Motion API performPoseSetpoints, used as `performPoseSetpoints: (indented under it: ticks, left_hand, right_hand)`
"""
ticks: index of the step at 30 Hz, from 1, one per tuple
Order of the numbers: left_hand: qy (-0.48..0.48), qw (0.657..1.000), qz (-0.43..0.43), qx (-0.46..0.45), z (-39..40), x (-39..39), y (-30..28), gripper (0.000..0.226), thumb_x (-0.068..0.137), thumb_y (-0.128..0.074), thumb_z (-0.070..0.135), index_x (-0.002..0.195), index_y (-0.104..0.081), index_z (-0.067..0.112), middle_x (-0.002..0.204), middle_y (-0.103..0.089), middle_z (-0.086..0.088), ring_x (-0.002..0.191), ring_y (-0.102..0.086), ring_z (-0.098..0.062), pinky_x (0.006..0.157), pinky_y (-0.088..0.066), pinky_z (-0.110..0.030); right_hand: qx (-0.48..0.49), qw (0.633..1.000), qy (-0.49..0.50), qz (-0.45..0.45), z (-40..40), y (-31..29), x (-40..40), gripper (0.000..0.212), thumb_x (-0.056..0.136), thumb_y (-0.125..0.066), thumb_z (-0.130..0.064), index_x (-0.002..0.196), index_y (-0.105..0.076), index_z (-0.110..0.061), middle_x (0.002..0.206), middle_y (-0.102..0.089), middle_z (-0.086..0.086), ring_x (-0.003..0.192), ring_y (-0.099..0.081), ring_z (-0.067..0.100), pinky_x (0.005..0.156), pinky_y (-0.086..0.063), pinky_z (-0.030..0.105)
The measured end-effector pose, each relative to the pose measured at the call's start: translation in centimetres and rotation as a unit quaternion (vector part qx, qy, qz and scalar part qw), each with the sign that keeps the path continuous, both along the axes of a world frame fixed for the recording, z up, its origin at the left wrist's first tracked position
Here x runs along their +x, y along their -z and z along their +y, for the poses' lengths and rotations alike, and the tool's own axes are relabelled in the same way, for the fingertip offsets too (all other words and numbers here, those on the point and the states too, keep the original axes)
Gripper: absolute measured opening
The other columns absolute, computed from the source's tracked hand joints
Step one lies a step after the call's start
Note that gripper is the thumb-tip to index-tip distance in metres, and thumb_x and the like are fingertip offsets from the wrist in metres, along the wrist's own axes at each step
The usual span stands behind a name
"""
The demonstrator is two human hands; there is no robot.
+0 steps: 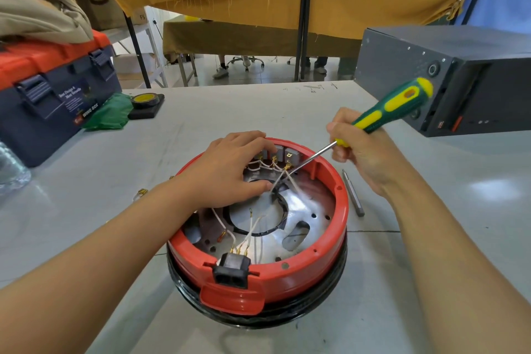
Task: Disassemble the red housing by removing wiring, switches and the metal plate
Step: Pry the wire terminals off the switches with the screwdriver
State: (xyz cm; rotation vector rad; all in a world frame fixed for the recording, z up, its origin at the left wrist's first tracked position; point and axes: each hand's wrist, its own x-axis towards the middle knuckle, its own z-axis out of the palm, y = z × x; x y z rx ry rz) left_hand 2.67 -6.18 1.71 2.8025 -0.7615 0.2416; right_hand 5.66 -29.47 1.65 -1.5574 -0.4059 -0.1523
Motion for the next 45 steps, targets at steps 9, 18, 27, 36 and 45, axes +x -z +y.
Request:
performPoseSetpoints:
  ticks: [9, 18, 27, 36, 45]
  left_hand:
    - [-0.015, 0.999, 0.002, -0.029, -0.1, -0.1, -0.1, 0.054, 0.084, -0.063, 0.040, 0.133, -0.043, 0.028, 0.147, -0.037, 0.006, 0.137, -0.028, -0.017, 0.110, -0.025, -0.032]
    - [-0.118, 0.989, -0.078, 0.036, 0.3, -0.3, -1.7, 0.057, 0.090, -0.049, 0.045, 0.141, -0.037, 0.024, 0.143, -0.043, 0.004, 0.126, -0.034, -0.024, 0.101, -0.036, -0.039]
    - [-0.110, 0.989, -0.004, 0.099, -0.7, -0.5, -1.6, 0.063, 0.090, -0.045, 0.051, 0.145, -0.030, 0.024, 0.138, -0.042, 0.000, 0.120, -0.037, -0.022, 0.097, -0.042, -0.038]
    - [-0.067, 0.995, 0.012, 0.077, -0.9, -0.5, -0.1, 0.078, 0.085, -0.045, 0.063, 0.149, -0.014, 0.030, 0.144, -0.020, 0.004, 0.130, -0.027, -0.021, 0.109, -0.027, -0.046]
    - [0.021, 0.997, 0.030, 0.073, 0.1, 0.1, -0.3, 0.085, 0.083, -0.052, 0.063, 0.150, -0.012, 0.030, 0.147, -0.015, 0.008, 0.132, -0.025, -0.016, 0.113, -0.019, -0.036]
  right_hand:
    - [0.089, 0.994, 0.050, -0.034, -0.4, -1.1, -0.5, 0.020, 0.063, -0.058, -0.027, 0.051, -0.042, -0.024, 0.050, -0.036, -0.008, 0.041, -0.032, 0.008, 0.043, -0.030, 0.016]
    - [0.108, 0.988, 0.086, -0.073, 0.5, -1.9, -1.2, 0.032, 0.077, -0.053, -0.015, 0.048, -0.046, -0.025, 0.050, -0.038, -0.008, 0.043, -0.030, 0.010, 0.044, -0.026, 0.019]
    - [0.058, 0.989, 0.104, -0.089, 1.0, -2.2, -1.9, 0.024, 0.080, -0.054, -0.017, 0.059, -0.043, -0.016, 0.050, -0.038, -0.005, 0.045, -0.032, 0.010, 0.044, -0.028, 0.020]
    - [0.000, 0.985, 0.122, -0.119, 1.1, -2.4, -1.9, 0.027, 0.078, -0.055, -0.020, 0.054, -0.043, -0.019, 0.047, -0.037, -0.010, 0.045, -0.034, 0.007, 0.046, -0.030, 0.016]
    - [-0.042, 0.982, 0.116, -0.145, 1.3, -2.3, -2.1, 0.027, 0.077, -0.054, -0.018, 0.062, -0.041, 0.001, 0.050, -0.035, -0.010, 0.048, -0.033, 0.006, 0.048, -0.030, 0.012]
